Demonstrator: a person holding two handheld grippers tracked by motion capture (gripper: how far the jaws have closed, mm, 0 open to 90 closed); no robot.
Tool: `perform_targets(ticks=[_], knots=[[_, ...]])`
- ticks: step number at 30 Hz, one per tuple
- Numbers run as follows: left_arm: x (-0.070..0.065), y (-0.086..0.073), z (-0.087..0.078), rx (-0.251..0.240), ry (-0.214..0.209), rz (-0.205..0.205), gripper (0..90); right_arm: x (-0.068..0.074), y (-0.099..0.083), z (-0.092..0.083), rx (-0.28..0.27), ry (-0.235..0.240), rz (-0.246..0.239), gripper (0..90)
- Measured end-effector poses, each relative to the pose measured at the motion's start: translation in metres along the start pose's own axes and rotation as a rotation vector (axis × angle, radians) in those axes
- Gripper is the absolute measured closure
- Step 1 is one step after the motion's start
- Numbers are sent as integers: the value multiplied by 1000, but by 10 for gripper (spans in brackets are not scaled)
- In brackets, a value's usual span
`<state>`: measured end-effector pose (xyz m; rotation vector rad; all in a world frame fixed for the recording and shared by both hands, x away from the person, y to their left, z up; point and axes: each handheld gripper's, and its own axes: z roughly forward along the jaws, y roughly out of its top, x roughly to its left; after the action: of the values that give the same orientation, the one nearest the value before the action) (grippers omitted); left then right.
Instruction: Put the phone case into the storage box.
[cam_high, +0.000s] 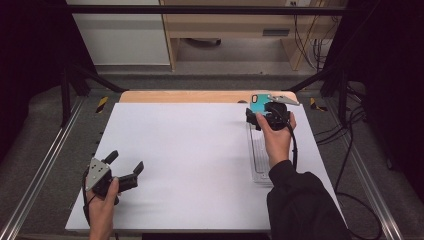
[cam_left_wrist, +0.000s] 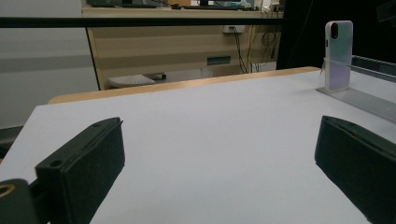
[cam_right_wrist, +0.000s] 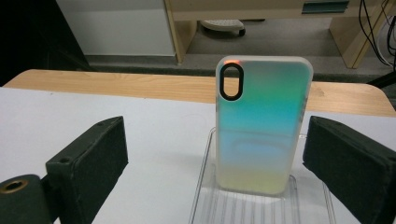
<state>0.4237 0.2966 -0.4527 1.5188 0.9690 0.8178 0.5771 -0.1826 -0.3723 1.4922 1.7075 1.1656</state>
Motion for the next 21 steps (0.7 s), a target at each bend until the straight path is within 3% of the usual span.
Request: perform_targets(ticks=[6, 13, 21], knots=[[8, 2, -5, 12, 2, 36, 11, -4, -1, -5, -7, 13, 1, 68], [15, 1, -9, 5, 16, 14, 10, -7, -2, -13, -12, 33, -4, 70], [17, 2, -10, 10, 16, 27, 10, -8, 2, -25, -38, 55, -9, 70]])
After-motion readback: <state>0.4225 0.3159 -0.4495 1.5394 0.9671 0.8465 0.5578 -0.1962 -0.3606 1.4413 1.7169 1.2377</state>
